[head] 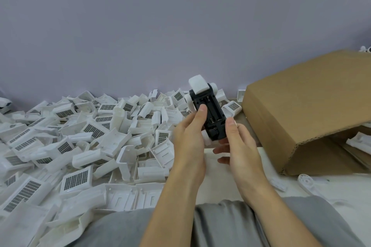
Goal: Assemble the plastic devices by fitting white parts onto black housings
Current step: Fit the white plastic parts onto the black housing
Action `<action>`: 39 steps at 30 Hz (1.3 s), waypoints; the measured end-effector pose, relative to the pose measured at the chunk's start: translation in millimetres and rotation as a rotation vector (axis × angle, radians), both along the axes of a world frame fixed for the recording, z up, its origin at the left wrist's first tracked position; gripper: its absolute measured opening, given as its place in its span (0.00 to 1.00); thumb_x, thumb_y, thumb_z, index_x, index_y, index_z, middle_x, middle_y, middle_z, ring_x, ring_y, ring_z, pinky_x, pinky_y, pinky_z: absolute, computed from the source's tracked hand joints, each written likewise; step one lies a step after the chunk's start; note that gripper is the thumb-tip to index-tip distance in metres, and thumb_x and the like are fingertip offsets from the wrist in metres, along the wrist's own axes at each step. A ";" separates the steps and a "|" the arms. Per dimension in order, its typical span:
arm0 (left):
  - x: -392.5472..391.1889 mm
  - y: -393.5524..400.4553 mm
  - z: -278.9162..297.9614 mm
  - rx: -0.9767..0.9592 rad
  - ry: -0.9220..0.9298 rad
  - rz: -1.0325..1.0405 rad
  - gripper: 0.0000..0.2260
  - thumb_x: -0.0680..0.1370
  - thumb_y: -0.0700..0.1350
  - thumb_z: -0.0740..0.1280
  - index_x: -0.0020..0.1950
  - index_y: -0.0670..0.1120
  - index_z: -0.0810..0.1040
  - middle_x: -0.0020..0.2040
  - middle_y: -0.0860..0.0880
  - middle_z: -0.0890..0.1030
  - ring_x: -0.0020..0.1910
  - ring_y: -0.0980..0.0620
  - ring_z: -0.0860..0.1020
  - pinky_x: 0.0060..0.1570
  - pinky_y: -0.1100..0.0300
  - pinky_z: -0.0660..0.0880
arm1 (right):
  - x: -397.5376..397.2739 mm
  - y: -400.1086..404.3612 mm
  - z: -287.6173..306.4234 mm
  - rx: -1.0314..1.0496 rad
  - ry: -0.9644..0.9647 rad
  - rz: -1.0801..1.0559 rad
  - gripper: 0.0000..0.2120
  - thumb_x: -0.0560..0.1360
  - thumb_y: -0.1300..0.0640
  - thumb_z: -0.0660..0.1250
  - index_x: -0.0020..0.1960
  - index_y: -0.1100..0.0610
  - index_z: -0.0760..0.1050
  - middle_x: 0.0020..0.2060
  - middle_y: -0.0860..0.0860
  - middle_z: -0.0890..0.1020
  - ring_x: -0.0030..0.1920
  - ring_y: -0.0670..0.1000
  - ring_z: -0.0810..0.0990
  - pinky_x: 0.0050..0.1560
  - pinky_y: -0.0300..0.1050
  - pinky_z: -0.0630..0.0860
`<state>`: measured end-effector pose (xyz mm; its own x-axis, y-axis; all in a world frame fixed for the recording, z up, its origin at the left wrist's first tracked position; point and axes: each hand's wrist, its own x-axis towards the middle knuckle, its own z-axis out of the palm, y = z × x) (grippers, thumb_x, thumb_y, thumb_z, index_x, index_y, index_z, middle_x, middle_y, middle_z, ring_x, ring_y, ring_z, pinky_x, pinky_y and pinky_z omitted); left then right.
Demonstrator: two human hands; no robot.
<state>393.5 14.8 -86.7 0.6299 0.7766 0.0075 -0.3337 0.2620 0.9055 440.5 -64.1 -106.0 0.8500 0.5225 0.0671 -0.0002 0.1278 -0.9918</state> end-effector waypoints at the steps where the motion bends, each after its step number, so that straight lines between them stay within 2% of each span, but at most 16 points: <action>1: -0.4 0.8 -0.4 0.016 -0.017 0.001 0.18 0.81 0.53 0.65 0.54 0.38 0.83 0.53 0.32 0.83 0.43 0.41 0.81 0.41 0.53 0.77 | -0.2 -0.6 -0.5 0.021 -0.002 0.017 0.17 0.80 0.38 0.59 0.51 0.50 0.76 0.38 0.45 0.84 0.36 0.45 0.80 0.39 0.45 0.74; 5: -3.4 3.8 2.3 0.015 -0.074 0.084 0.14 0.82 0.51 0.65 0.52 0.42 0.84 0.47 0.41 0.86 0.44 0.44 0.84 0.42 0.52 0.80 | 0.1 -3.9 -2.2 0.085 -0.014 0.063 0.17 0.73 0.37 0.59 0.58 0.43 0.71 0.37 0.46 0.84 0.39 0.47 0.82 0.43 0.47 0.74; 7: -6.4 7.2 5.9 -0.046 -0.116 0.182 0.12 0.82 0.50 0.66 0.52 0.43 0.84 0.46 0.43 0.87 0.46 0.44 0.86 0.47 0.50 0.81 | 2.0 -4.3 -4.0 0.029 -0.068 0.015 0.14 0.76 0.46 0.61 0.61 0.40 0.69 0.38 0.48 0.84 0.40 0.47 0.81 0.45 0.45 0.74; 9: -9.5 11.9 8.4 -0.072 -0.153 0.286 0.12 0.82 0.50 0.67 0.47 0.46 0.86 0.45 0.46 0.87 0.47 0.46 0.86 0.54 0.47 0.81 | 3.0 -4.3 -5.3 -0.089 -0.197 -0.010 0.18 0.76 0.60 0.62 0.59 0.39 0.71 0.39 0.49 0.84 0.41 0.47 0.81 0.41 0.36 0.74; 10: -10.6 14.0 8.7 -0.076 -0.162 0.331 0.13 0.82 0.51 0.67 0.42 0.48 0.86 0.44 0.47 0.87 0.47 0.48 0.86 0.56 0.46 0.80 | 2.5 -4.5 -5.5 -0.165 -0.273 0.011 0.21 0.74 0.64 0.62 0.57 0.39 0.74 0.40 0.48 0.84 0.42 0.46 0.80 0.39 0.31 0.72; 12: -11.8 16.4 8.8 -0.095 -0.166 0.412 0.16 0.82 0.52 0.67 0.37 0.54 0.87 0.43 0.50 0.87 0.47 0.50 0.86 0.59 0.45 0.79 | -0.5 -4.9 -4.9 -0.297 -0.382 0.093 0.20 0.71 0.62 0.65 0.58 0.42 0.76 0.44 0.43 0.82 0.47 0.42 0.79 0.41 0.27 0.70; 14: -11.8 17.3 8.6 -0.124 -0.171 0.469 0.17 0.82 0.52 0.67 0.34 0.57 0.86 0.41 0.52 0.87 0.47 0.50 0.85 0.61 0.44 0.79 | -3.8 -5.5 -5.2 -0.403 -0.453 0.188 0.24 0.71 0.58 0.66 0.65 0.42 0.72 0.50 0.40 0.77 0.54 0.40 0.75 0.52 0.29 0.70; 16: -11.7 17.6 8.6 -0.142 -0.177 0.493 0.17 0.82 0.51 0.67 0.34 0.58 0.86 0.40 0.53 0.87 0.48 0.50 0.85 0.62 0.42 0.78 | -6.1 -5.7 -5.9 -0.485 -0.530 0.247 0.30 0.73 0.58 0.67 0.71 0.40 0.64 0.52 0.37 0.72 0.60 0.43 0.71 0.66 0.44 0.68; 17: -11.6 17.6 8.7 -0.144 -0.178 0.493 0.17 0.82 0.51 0.67 0.34 0.58 0.86 0.41 0.52 0.87 0.49 0.50 0.85 0.62 0.42 0.78 | -7.4 -5.7 -5.5 -0.510 -0.550 0.269 0.33 0.73 0.58 0.67 0.72 0.39 0.60 0.53 0.36 0.70 0.62 0.44 0.69 0.69 0.50 0.65; 19: -11.2 17.4 7.9 -0.138 -0.174 0.482 0.16 0.81 0.52 0.67 0.36 0.57 0.86 0.43 0.51 0.87 0.52 0.47 0.85 0.63 0.41 0.76 | -9.6 -5.3 -4.6 -0.519 -0.566 0.298 0.35 0.72 0.55 0.68 0.74 0.37 0.57 0.56 0.34 0.69 0.67 0.44 0.65 0.72 0.54 0.62; 23: -10.1 15.6 6.3 -0.121 -0.163 0.468 0.15 0.81 0.52 0.67 0.36 0.55 0.87 0.44 0.50 0.87 0.54 0.45 0.84 0.65 0.40 0.75 | -11.2 -2.6 -8.3 -0.507 -0.626 0.302 0.30 0.77 0.43 0.66 0.76 0.40 0.60 0.70 0.34 0.68 0.74 0.39 0.61 0.75 0.53 0.58; 25: -9.2 15.2 6.3 -0.115 -0.160 0.459 0.15 0.81 0.52 0.67 0.37 0.54 0.87 0.44 0.49 0.87 0.54 0.45 0.84 0.64 0.40 0.75 | -10.0 -1.8 -9.9 -0.542 -0.659 0.278 0.24 0.78 0.42 0.64 0.74 0.41 0.65 0.70 0.35 0.71 0.73 0.40 0.63 0.74 0.53 0.59; 28: -8.3 14.7 6.6 -0.104 -0.158 0.454 0.15 0.81 0.51 0.67 0.38 0.53 0.87 0.44 0.49 0.87 0.53 0.44 0.84 0.64 0.40 0.75 | -7.5 -2.0 -10.6 -0.590 -0.689 0.217 0.17 0.78 0.44 0.64 0.66 0.41 0.73 0.58 0.36 0.77 0.66 0.43 0.70 0.69 0.51 0.65; 30: -8.5 13.8 7.1 -0.104 -0.154 0.451 0.15 0.81 0.51 0.67 0.38 0.52 0.87 0.44 0.49 0.87 0.54 0.44 0.84 0.64 0.40 0.75 | -8.0 -2.5 -10.3 -0.615 -0.705 0.201 0.17 0.76 0.43 0.65 0.64 0.40 0.74 0.52 0.35 0.77 0.63 0.43 0.71 0.66 0.51 0.67; 35: -9.0 12.9 7.3 -0.114 -0.171 0.443 0.12 0.81 0.50 0.67 0.44 0.48 0.86 0.46 0.48 0.87 0.54 0.44 0.84 0.64 0.40 0.75 | -7.3 -2.2 -10.1 -0.592 -0.699 0.168 0.17 0.72 0.42 0.69 0.61 0.43 0.78 0.51 0.36 0.78 0.59 0.43 0.73 0.63 0.50 0.71; 39: -8.7 14.7 6.1 -0.093 -0.179 0.482 0.12 0.81 0.50 0.67 0.41 0.51 0.87 0.46 0.48 0.87 0.55 0.43 0.83 0.64 0.39 0.75 | -4.1 -0.9 -10.2 -0.466 -0.588 0.078 0.15 0.71 0.50 0.70 0.57 0.45 0.79 0.49 0.39 0.79 0.54 0.41 0.76 0.53 0.37 0.72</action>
